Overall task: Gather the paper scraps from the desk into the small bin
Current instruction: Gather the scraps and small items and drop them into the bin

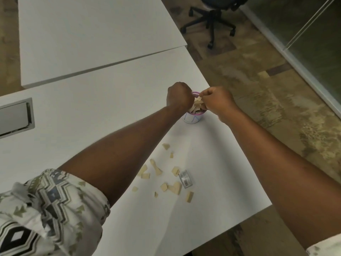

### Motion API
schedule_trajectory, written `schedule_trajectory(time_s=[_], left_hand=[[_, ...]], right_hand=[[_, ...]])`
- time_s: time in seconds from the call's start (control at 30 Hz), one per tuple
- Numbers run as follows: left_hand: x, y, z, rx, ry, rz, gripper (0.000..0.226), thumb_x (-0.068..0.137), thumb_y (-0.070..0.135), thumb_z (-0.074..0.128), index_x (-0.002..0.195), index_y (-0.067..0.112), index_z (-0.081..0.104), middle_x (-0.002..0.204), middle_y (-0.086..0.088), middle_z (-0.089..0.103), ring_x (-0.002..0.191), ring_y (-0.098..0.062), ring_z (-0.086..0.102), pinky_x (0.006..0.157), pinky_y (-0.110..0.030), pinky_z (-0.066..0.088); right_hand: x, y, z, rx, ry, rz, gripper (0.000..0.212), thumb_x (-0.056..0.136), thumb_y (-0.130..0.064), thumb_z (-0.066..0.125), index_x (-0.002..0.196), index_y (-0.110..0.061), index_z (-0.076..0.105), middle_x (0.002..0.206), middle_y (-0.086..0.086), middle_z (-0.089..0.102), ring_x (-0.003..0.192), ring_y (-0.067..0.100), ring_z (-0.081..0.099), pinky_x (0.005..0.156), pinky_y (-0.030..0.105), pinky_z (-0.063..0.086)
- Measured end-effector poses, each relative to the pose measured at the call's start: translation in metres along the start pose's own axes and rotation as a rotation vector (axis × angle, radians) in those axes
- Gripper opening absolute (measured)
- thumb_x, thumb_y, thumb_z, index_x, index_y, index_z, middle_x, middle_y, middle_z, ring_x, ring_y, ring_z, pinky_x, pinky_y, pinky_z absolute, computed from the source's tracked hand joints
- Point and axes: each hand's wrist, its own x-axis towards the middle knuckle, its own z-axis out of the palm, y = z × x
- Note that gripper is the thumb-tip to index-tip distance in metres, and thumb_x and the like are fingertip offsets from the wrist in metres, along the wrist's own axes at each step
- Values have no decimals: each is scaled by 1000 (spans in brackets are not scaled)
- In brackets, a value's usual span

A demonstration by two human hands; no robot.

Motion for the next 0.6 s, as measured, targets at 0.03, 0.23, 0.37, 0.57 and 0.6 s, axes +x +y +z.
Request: schedule_trajectory(time_s=[0.03, 0.23, 0.37, 0.57, 0.6], left_hand=[[-1, -1, -2, 12, -2, 17, 19, 89, 3, 60, 99, 1, 77, 106, -16, 75, 101, -32, 69, 88, -43, 59], [-5, -15, -11, -22, 29, 58, 21, 88, 3, 57, 92, 8, 77, 100, -8, 76, 95, -24, 69, 80, -34, 59], [-6, -30, -13, 19, 7, 89, 18, 89, 9, 58, 89, 10, 76, 96, -7, 77, 91, -25, 68, 78, -34, 57], [-9, -55, -12, 98, 5, 115, 24, 87, 6, 52, 94, 9, 75, 98, -7, 75, 91, -27, 66, 72, -31, 52], [-9, -60, -11, 103, 3, 109, 25, 87, 6, 52, 95, 10, 74, 98, -6, 74, 91, -26, 66, 71, -29, 48]], right_hand=[[-2, 0, -1, -62, 12, -37, 27, 85, -5, 53, 85, -17, 77, 90, 8, 74, 89, 31, 71, 83, 46, 61], [-10, 2, 3, -314, 80, -162, 27, 90, -8, 56, 102, -17, 77, 109, 9, 71, 97, 27, 66, 79, 29, 54], [-15, 6, 11, -447, 12, -299, 29, 88, -9, 59, 112, -15, 75, 124, 12, 63, 111, 32, 61, 92, 34, 52], [-28, 8, 25, -614, -160, -347, 34, 90, -23, 58, 121, -13, 66, 127, 9, 64, 115, 35, 59, 95, 33, 48], [-28, 7, 26, -617, -175, -326, 35, 92, -24, 57, 123, -12, 65, 128, 9, 64, 115, 35, 59, 95, 33, 49]])
